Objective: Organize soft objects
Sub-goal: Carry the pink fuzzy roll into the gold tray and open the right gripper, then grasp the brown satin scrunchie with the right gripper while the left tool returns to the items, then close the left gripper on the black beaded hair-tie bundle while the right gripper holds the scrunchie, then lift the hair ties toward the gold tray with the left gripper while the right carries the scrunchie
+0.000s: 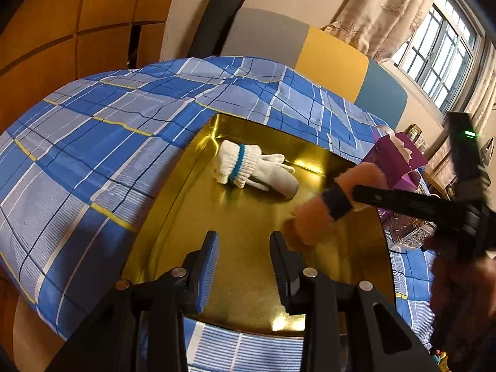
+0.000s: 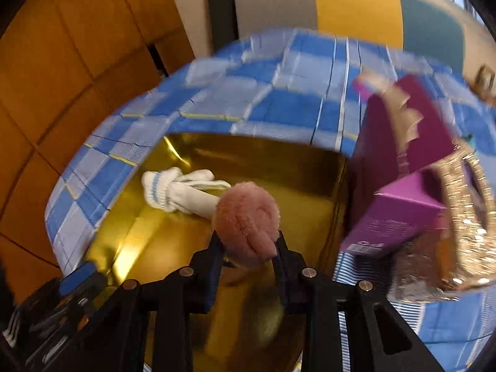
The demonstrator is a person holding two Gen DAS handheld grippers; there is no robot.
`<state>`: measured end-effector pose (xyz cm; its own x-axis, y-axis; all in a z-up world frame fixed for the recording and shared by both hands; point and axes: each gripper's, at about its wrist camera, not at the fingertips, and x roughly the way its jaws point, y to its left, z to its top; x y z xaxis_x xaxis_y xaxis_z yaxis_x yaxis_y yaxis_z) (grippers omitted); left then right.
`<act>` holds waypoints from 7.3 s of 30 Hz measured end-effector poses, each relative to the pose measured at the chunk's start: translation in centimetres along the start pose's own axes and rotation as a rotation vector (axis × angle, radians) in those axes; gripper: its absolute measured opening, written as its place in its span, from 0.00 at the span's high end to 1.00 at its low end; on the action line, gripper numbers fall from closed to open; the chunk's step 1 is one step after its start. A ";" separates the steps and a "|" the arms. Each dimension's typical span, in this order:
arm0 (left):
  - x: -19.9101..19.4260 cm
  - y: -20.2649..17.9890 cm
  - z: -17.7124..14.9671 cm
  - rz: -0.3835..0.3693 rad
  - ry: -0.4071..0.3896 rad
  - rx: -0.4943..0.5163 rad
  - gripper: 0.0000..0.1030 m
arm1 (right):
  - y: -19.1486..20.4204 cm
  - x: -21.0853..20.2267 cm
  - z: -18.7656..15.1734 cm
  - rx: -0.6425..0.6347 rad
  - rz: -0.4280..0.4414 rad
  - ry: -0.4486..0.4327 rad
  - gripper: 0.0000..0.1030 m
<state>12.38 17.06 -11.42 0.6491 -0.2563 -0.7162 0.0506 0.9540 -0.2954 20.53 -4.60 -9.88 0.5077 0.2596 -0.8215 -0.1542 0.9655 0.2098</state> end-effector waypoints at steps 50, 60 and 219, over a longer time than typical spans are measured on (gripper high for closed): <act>1.9 -28.6 -9.8 -0.388 0.217 0.548 0.67 | -32.7 -18.0 -20.1 0.409 -0.553 -0.297 0.17; 3.9 -34.0 -11.7 -0.405 0.269 0.594 0.67 | -40.6 -18.5 -15.5 0.368 -0.672 -0.292 0.17; 2.3 -6.9 2.3 0.006 0.015 0.139 0.71 | -35.0 -20.4 -20.5 0.571 -0.407 -0.434 0.88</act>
<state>15.22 10.20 -9.57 0.6382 -0.2520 -0.7274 0.1526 0.9676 -0.2013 -1.81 -44.09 -11.30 0.7314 -0.2408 -0.6380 0.5075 0.8171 0.2733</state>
